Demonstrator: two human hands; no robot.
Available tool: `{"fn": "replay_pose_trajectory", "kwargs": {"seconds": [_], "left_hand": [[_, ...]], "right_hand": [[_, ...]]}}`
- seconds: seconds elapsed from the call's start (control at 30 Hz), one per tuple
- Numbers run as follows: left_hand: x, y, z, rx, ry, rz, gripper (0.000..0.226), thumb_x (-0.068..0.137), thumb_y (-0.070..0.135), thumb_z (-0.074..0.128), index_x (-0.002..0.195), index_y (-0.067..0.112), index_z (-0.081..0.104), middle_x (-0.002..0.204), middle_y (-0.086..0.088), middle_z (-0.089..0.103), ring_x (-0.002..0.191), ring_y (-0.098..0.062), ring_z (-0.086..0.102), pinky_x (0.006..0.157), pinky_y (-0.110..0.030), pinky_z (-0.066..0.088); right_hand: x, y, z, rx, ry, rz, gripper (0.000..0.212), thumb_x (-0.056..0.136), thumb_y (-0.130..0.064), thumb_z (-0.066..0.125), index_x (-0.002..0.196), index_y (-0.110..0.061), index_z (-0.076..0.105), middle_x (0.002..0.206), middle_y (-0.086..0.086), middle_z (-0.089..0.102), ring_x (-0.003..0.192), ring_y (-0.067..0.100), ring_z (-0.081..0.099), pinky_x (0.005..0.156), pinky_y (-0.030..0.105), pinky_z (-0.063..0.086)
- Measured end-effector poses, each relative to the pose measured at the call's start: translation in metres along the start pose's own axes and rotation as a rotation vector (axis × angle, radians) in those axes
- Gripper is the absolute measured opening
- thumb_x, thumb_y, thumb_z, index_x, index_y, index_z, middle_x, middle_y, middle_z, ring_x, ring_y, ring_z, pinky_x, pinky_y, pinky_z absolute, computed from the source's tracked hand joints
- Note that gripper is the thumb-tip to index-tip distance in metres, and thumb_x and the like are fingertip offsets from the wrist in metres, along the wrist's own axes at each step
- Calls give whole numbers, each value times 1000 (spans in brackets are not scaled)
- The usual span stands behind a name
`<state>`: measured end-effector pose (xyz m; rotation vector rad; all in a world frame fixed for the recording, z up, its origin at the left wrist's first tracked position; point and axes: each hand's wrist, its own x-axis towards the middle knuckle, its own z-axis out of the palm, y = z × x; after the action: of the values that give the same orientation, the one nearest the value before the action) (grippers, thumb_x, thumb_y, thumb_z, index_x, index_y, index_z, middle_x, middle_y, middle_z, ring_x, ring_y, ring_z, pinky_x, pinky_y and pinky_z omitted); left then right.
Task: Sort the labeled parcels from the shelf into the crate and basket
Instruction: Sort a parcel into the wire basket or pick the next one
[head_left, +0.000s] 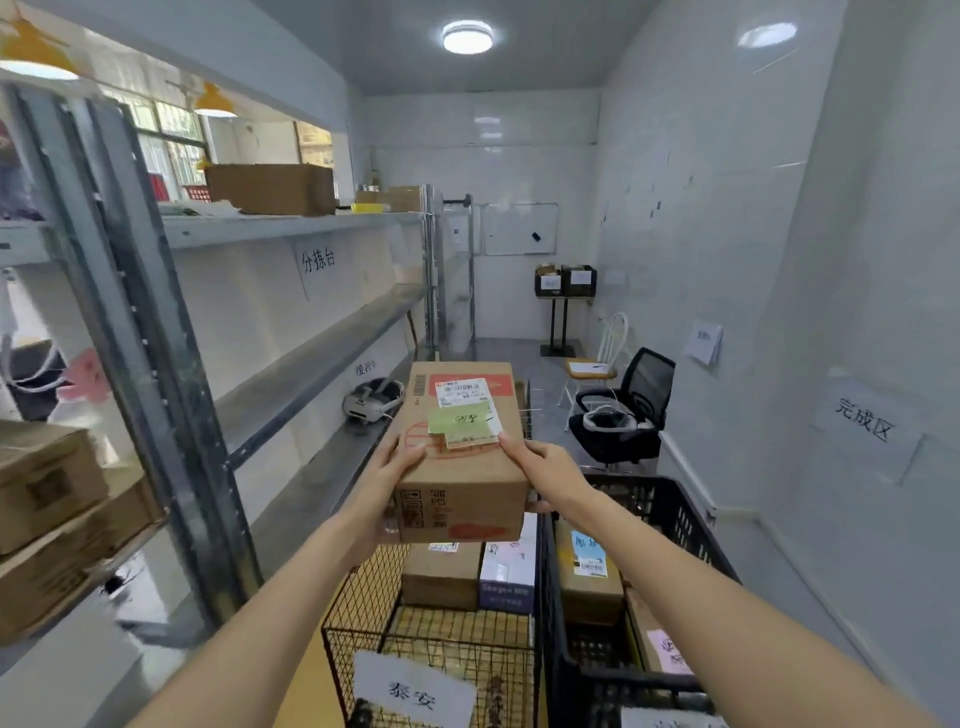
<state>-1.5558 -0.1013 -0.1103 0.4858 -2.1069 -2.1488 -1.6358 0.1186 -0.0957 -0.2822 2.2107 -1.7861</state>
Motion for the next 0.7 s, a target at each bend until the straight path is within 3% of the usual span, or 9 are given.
{"fn": "replay_pose_trajectory", "kwargs": {"seconds": [0.07, 0.2, 0.27, 0.37, 0.5, 0.6, 0.7], "left_hand": [[25, -15, 2, -7, 12, -14, 48, 87, 59, 66, 130, 64, 45, 122, -4, 63, 111, -31, 60, 83, -56, 57], [68, -52, -2, 45, 10, -93, 55, 85, 60, 66, 136, 60, 45, 127, -3, 61, 114, -31, 58, 89, -56, 54], [89, -70, -2, 52, 8, -138, 49, 89, 55, 65, 134, 57, 48, 124, -3, 62, 109, -29, 59, 83, -49, 54], [118, -108, -5, 71, -23, -205, 44, 92, 51, 62, 132, 58, 43, 118, -1, 61, 105, -29, 59, 91, -51, 53], [149, -175, -15, 110, -81, -333, 62, 89, 53, 65, 145, 51, 38, 120, -5, 62, 104, -31, 61, 82, -45, 55], [160, -222, -20, 153, -148, -410, 89, 73, 65, 74, 151, 47, 35, 124, -4, 63, 109, -29, 63, 91, -47, 53], [170, -249, -23, 146, -200, -461, 81, 71, 64, 76, 143, 57, 38, 135, -1, 57, 115, -26, 59, 103, -52, 47]], "right_hand": [[28, 18, -3, -33, -22, 24, 86, 71, -78, 69, 136, -23, 59, 118, -4, 71, 105, 18, 69, 83, 45, 62], [77, 67, -2, -128, -67, 76, 111, 55, -90, 67, 146, -30, 46, 132, -9, 62, 114, 16, 64, 89, 44, 60], [89, 87, 1, -198, -88, 113, 103, 62, -86, 64, 148, -31, 44, 136, -9, 58, 115, 15, 61, 92, 42, 57], [105, 119, 9, -317, -51, 168, 92, 78, -80, 57, 152, -28, 40, 145, -5, 53, 126, 17, 54, 106, 39, 46], [120, 174, 22, -555, -15, 171, 61, 99, -56, 49, 148, -20, 45, 149, 1, 49, 137, 25, 46, 112, 38, 39], [126, 219, 27, -767, -10, 226, 69, 103, -56, 40, 157, -15, 29, 165, 5, 26, 151, 24, 24, 120, 40, 26], [131, 255, 32, -875, 18, 216, 74, 104, -58, 35, 161, -14, 16, 170, 4, 4, 156, 21, 6, 124, 35, 13]]}}
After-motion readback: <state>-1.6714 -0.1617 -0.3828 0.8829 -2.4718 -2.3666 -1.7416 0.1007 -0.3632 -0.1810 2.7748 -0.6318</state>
